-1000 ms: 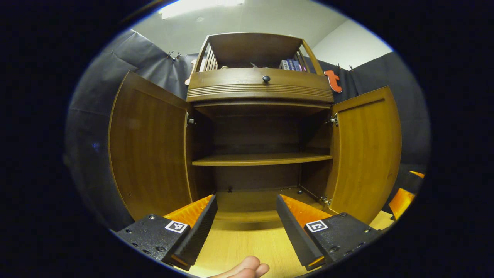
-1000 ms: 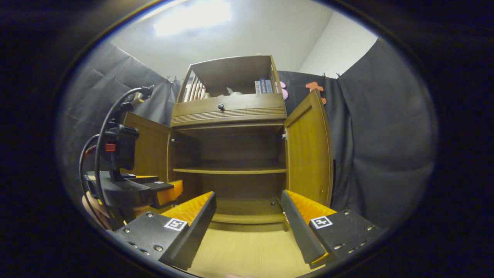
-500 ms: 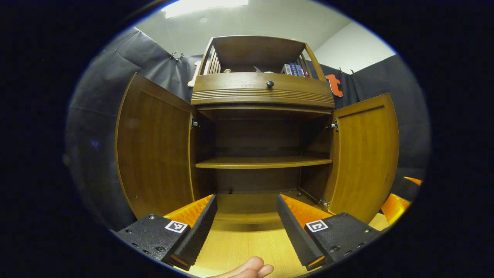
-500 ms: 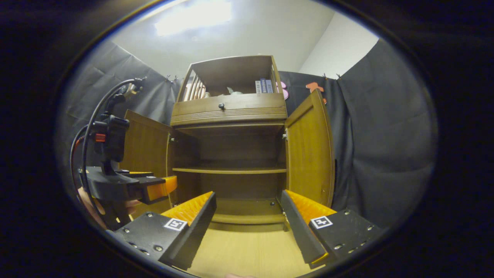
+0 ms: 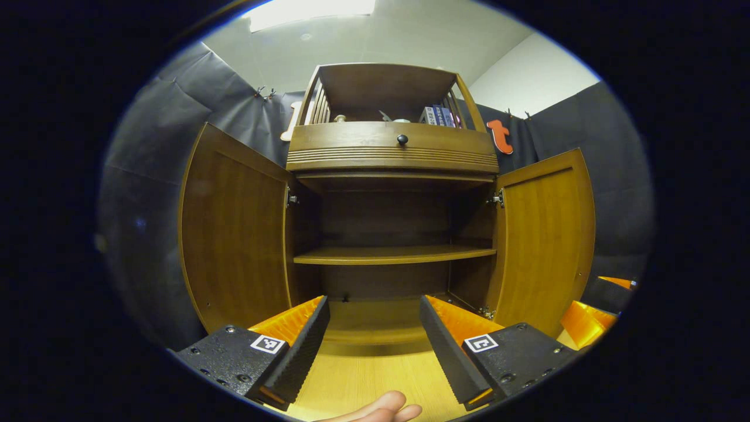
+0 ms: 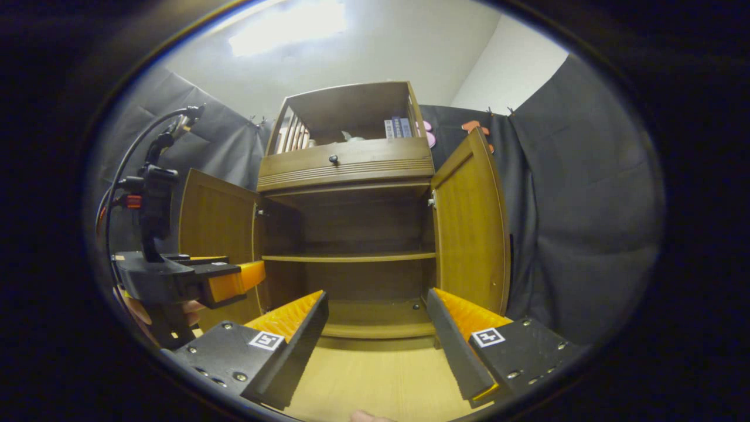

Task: Open the right door of the double-door shoe cabinet with the right hand, and open the left door with the left hand.

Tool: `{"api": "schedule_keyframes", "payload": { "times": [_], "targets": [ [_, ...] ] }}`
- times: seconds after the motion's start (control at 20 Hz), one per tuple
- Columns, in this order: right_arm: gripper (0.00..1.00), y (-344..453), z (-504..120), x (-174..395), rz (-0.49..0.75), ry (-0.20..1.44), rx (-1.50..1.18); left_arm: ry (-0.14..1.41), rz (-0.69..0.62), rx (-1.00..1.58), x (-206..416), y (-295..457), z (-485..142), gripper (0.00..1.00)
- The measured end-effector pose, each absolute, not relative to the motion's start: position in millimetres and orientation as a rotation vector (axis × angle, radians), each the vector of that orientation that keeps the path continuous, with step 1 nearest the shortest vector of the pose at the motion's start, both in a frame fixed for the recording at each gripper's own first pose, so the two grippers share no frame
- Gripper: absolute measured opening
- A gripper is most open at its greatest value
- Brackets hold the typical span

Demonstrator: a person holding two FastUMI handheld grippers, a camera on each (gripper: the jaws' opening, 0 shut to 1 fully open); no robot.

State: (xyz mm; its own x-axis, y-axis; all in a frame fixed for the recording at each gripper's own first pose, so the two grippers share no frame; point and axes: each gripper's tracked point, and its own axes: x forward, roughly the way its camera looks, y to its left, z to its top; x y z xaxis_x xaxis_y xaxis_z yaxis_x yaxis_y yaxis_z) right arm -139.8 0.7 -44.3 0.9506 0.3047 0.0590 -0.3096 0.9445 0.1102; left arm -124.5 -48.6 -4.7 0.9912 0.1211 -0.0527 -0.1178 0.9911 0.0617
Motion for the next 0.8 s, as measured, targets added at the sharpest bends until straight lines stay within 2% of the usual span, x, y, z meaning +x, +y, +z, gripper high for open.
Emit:
{"api": "schedule_keyframes", "payload": {
  "times": [0.5,0.55,0.8],
  "targets": [
    [1.0,-4,-33,-127,0.303,-0.074,0.142,0.009,0.141,0.07,-123,-43,18,0.94],
    [0.97,-4,-32,-128,0.299,-0.077,0.139,0.002,0.137,0.074,-124,-43,19,0.95],
    [1.0,7,-19,-131,0.34,-0.113,0.155,-0.014,0.111,0.068,-129,-53,32,0.95]
  ]
}}
